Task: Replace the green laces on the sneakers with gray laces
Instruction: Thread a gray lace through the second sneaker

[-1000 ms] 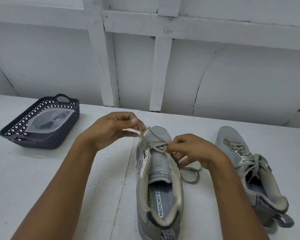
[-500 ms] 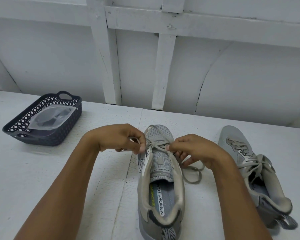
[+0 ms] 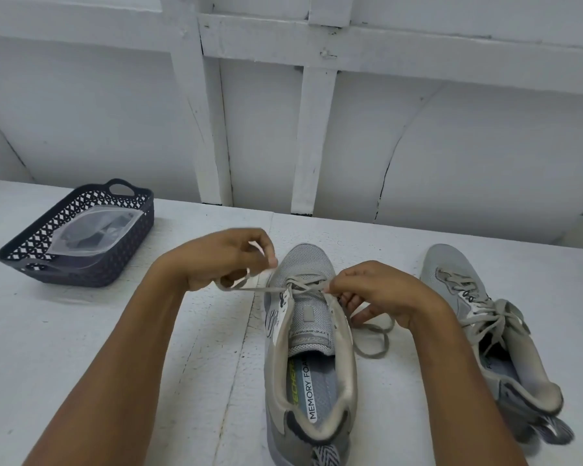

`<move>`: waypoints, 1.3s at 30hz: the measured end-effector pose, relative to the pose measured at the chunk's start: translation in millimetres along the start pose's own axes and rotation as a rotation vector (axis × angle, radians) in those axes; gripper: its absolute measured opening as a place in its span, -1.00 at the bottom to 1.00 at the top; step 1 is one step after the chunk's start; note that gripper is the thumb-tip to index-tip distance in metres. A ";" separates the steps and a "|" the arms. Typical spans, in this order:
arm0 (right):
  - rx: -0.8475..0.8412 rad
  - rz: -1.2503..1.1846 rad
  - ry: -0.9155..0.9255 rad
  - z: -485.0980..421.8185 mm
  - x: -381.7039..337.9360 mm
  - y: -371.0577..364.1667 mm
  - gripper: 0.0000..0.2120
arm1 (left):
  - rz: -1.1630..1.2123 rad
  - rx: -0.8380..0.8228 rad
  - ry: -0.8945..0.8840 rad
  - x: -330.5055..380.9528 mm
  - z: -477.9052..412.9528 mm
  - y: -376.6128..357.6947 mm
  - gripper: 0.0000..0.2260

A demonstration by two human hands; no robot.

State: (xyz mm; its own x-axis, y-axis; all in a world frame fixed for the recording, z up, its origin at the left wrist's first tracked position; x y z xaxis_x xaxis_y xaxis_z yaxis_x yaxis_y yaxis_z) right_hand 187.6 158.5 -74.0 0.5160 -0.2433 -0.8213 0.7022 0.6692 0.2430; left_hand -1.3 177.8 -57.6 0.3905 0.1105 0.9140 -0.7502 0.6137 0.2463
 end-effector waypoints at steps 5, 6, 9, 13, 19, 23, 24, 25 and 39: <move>-0.003 -0.002 -0.006 0.6 0.0 0.2 -0.83 | -0.301 -0.267 0.040 5.3 2.6 -34.0 -0.93; -0.002 -0.006 -0.005 0.9 0.5 0.6 -0.84 | -0.276 -0.256 0.007 8.5 3.3 -32.2 -0.94; 0.000 -0.024 0.000 2.2 1.7 2.2 -0.86 | -0.137 -0.226 -0.047 9.7 7.6 -20.5 -0.94; -0.006 -0.038 -0.003 1.3 2.6 1.6 -0.85 | -0.106 -0.204 0.000 0.5 8.2 -11.7 -0.89; 0.100 0.047 0.069 0.9 -9.2 7.1 -0.94 | -0.313 -0.206 0.098 -7.9 1.7 -19.2 -0.83; 0.172 0.204 0.274 1.9 -40.4 1.8 -0.87 | -0.322 -0.143 0.054 4.9 2.2 -20.7 -0.72; 0.151 0.242 0.290 -0.3 -44.7 -4.4 -0.86 | -0.332 -0.137 0.040 9.1 2.1 -22.3 -0.72; 0.132 0.278 0.293 -3.5 -47.1 -10.3 -0.87 | -0.347 -0.135 0.029 12.8 1.2 -25.2 -0.73; 0.148 0.376 0.168 -24.5 -44.5 -17.0 -0.85 | -0.345 -0.046 0.076 12.5 -0.2 -31.4 -0.88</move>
State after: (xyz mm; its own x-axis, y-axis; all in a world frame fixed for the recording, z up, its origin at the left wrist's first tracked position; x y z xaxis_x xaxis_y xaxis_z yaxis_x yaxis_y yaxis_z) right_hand 140.7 175.1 -54.3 0.6709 0.1234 -0.7312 0.5499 0.5787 0.6022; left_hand 27.2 160.0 -54.0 0.6563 -0.0522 0.7527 -0.5434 0.6594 0.5196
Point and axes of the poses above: each hand's wrist, its own z-axis away from the middle knuckle, its own y-axis out of the back of the hand, x = y × z, the point moved 10 cm from there along -z, towards the middle knuckle, and after that the axes turned 11 degrees about -x, right-handed, at the moved point
